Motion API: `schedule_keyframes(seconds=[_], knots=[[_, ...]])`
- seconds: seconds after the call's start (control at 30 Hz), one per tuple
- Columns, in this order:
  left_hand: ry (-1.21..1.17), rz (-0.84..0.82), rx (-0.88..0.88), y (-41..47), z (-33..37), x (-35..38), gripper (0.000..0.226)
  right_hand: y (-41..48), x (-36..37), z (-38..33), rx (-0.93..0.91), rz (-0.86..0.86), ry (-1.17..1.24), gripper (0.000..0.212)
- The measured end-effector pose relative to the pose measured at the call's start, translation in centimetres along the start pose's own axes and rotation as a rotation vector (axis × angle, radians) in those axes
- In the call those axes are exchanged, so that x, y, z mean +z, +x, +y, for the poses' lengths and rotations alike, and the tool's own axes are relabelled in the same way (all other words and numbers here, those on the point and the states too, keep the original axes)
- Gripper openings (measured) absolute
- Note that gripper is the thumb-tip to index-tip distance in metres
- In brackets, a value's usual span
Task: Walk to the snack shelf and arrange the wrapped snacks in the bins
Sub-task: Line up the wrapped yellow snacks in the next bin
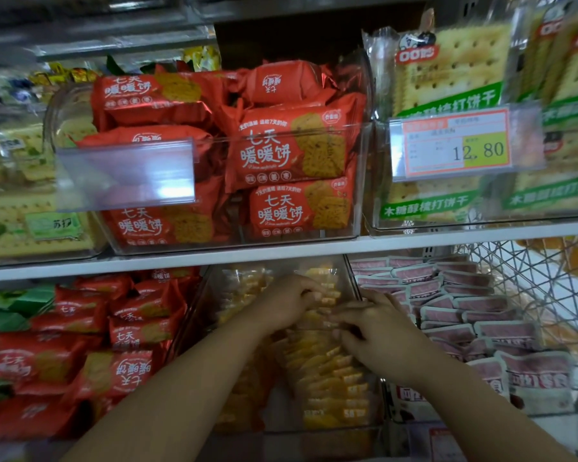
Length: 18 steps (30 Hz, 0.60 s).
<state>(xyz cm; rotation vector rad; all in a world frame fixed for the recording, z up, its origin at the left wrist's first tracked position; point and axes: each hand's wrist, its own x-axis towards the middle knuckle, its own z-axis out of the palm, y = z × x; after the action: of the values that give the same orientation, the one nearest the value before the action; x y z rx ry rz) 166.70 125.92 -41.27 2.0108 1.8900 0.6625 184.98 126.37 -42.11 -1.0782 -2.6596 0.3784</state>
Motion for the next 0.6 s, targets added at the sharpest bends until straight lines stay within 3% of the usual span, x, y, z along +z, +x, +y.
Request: schedule_keyframes(seconds=[0.17, 0.3, 0.4, 0.6], knots=[[-0.077, 0.171, -0.056, -2.9, 0.0, -3.0, 0.024, -0.7, -0.4, 0.0, -0.016, 0.022, 0.029, 0.046], [0.165, 0.063, -0.068, -8.2, 0.4, -4.3, 0.026, -1.5, -1.3, -0.1, -0.022, 0.087, 0.047, 0.04], [0.377, -0.058, -0.104, -10.1, 1.0, -3.7, 0.038, -2.2, -1.6, -1.0, -0.032, 0.002, 0.037, 0.04], [0.383, -0.213, -0.149, -9.2, 2.3, -1.4, 0.043, -3.4, -0.8, -2.1, -0.02, -0.106, -0.057, 0.054]])
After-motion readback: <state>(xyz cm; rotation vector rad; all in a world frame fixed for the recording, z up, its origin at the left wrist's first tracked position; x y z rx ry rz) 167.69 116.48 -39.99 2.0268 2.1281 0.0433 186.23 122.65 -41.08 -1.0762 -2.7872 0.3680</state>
